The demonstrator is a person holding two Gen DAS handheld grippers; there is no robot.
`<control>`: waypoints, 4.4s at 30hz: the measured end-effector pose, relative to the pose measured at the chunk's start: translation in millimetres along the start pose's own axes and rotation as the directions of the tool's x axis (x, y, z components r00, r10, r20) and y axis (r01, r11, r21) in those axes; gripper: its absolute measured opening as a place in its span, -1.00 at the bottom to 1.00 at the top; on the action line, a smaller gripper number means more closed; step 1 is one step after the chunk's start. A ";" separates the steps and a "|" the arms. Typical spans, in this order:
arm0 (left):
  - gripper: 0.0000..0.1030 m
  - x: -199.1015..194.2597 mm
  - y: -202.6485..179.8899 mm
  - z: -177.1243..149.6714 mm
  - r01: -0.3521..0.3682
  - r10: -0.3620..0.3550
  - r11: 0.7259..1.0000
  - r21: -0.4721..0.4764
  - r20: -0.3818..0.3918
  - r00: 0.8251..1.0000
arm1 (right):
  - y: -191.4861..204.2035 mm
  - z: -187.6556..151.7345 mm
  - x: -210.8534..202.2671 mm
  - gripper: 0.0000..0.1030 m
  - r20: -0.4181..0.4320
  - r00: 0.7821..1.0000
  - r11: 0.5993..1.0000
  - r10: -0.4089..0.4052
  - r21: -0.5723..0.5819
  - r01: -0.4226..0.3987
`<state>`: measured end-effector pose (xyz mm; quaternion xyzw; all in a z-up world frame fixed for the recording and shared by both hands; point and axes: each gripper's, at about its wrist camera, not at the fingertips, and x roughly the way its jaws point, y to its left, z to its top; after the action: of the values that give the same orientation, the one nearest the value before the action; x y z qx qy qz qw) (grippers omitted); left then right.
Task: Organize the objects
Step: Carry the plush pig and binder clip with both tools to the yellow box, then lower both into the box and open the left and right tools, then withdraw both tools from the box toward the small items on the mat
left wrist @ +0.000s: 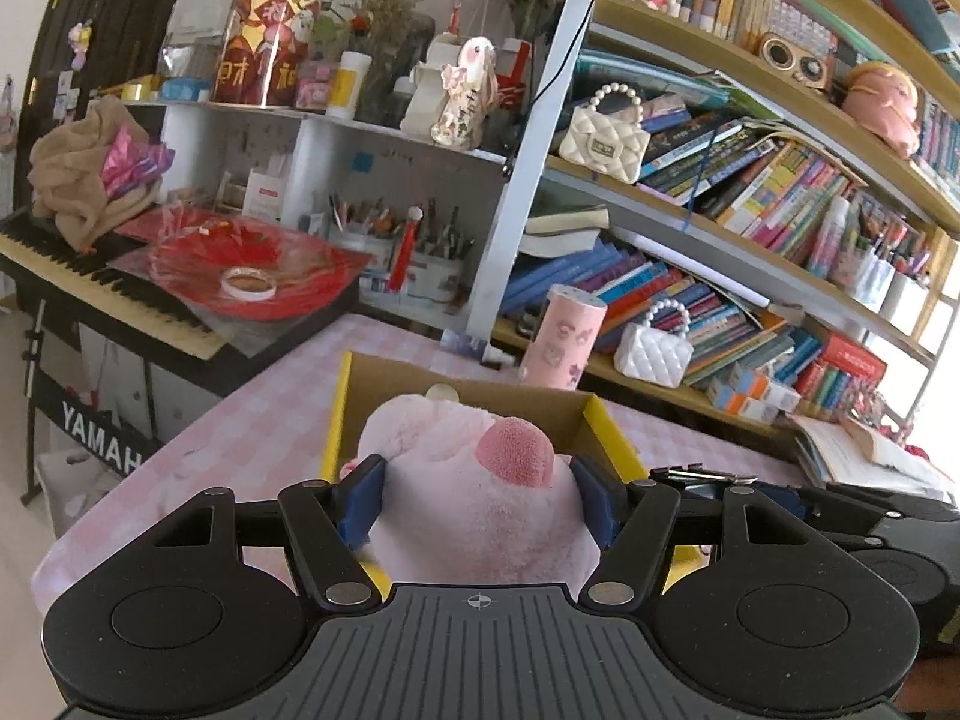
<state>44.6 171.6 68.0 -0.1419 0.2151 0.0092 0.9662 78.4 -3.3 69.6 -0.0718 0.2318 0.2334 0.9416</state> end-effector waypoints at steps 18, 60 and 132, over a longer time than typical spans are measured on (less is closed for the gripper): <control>0.31 108.2 -6.3 -14.8 -0.189 0.203 0.978 0.087 -0.196 0.959 | -31.1 39.4 150.1 -0.27 -0.191 0.968 0.977 0.164 -0.102 -0.186; 0.64 17.6 -9.0 -9.1 -0.205 0.206 0.972 0.112 -0.001 0.978 | -17.5 37.3 173.0 0.02 -0.379 0.910 0.949 0.170 -0.186 -0.255; 0.86 -46.2 -111.5 -134.7 0.161 -0.087 0.952 0.262 -0.275 0.958 | -65.4 -163.4 -140.4 0.80 -0.276 0.848 0.834 -0.452 0.207 0.512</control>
<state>-44.3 29.1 0.7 -0.0165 0.3296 -0.1013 0.9385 -66.5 -157.7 -6.7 -0.0229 0.3367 -0.0563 0.9397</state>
